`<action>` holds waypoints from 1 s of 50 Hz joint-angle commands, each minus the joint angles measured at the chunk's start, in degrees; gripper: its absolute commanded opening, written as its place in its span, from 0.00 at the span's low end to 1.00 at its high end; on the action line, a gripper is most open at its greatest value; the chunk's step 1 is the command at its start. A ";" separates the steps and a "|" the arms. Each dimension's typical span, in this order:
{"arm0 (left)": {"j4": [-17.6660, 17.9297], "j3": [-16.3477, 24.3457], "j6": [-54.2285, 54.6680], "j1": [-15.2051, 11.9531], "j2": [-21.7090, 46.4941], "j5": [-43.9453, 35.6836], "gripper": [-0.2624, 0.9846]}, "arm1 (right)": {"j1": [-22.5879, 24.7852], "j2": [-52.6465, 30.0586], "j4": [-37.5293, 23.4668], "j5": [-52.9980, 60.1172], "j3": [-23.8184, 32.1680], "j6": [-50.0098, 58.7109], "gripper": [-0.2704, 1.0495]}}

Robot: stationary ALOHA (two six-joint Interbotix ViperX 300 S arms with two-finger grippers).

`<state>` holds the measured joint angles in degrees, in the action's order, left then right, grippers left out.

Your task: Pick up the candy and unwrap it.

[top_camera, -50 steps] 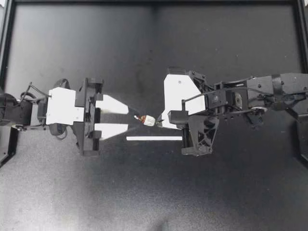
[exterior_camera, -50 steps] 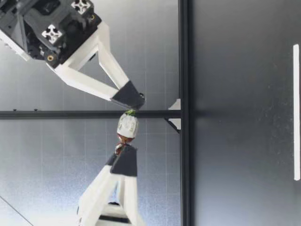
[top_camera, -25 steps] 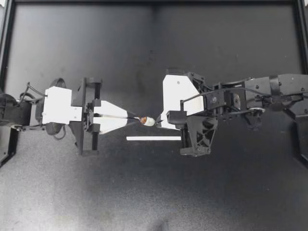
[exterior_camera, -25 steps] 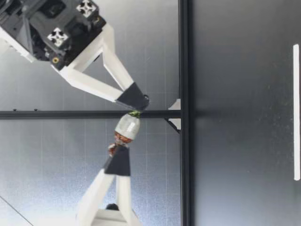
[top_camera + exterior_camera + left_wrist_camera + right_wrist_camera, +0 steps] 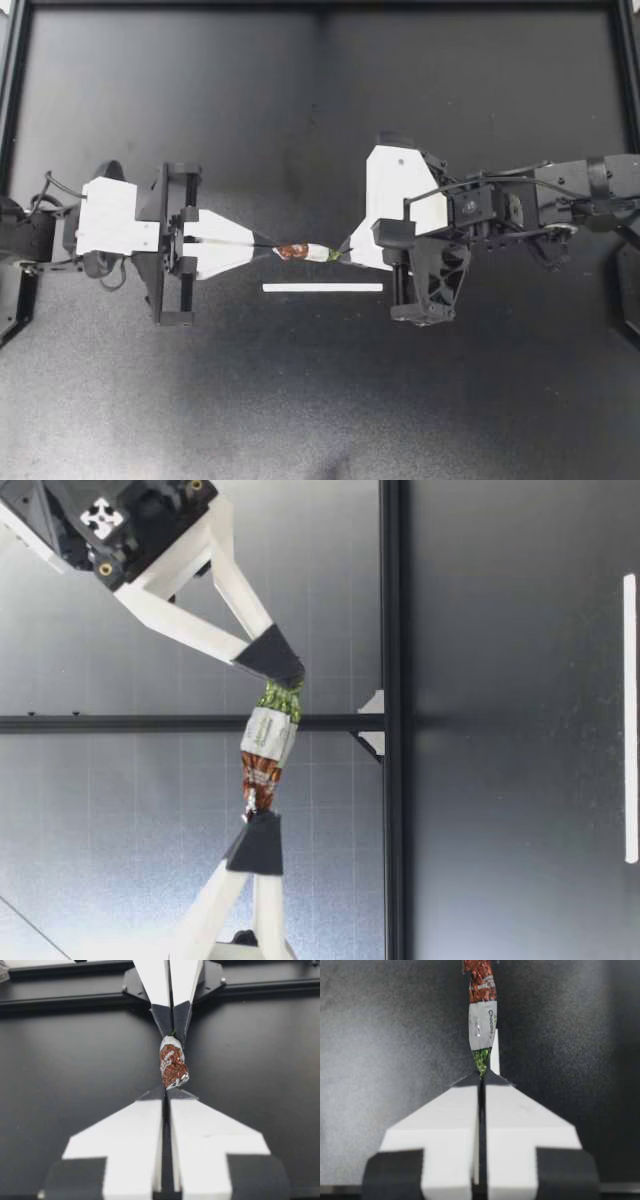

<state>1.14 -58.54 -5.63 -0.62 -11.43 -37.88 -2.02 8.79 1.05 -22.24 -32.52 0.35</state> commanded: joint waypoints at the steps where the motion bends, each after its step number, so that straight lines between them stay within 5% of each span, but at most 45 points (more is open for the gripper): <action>1: 0.09 0.97 0.09 -0.18 -0.44 -0.44 0.09 | 0.26 0.97 0.09 1.41 0.97 -0.26 0.10; 32: 0.18 2.02 0.70 -0.18 0.62 -0.53 0.09 | 0.26 0.18 -0.18 5.01 1.32 -0.09 0.14; 38: 0.70 1.76 0.88 -0.18 0.62 -0.53 0.09 | 0.26 -0.18 -0.26 6.15 0.88 0.18 0.26; 47: 1.93 1.32 3.08 -0.18 0.53 -0.53 0.09 | 0.26 0.00 -0.26 9.67 -0.62 0.09 0.59; 50: 1.93 1.14 4.04 -0.18 0.44 -0.53 0.09 | 0.26 0.35 -0.26 11.95 -1.58 0.00 0.60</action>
<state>3.08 -57.83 -2.29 -0.62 -9.76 -37.88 -2.02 7.56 0.88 -13.01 -34.10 0.35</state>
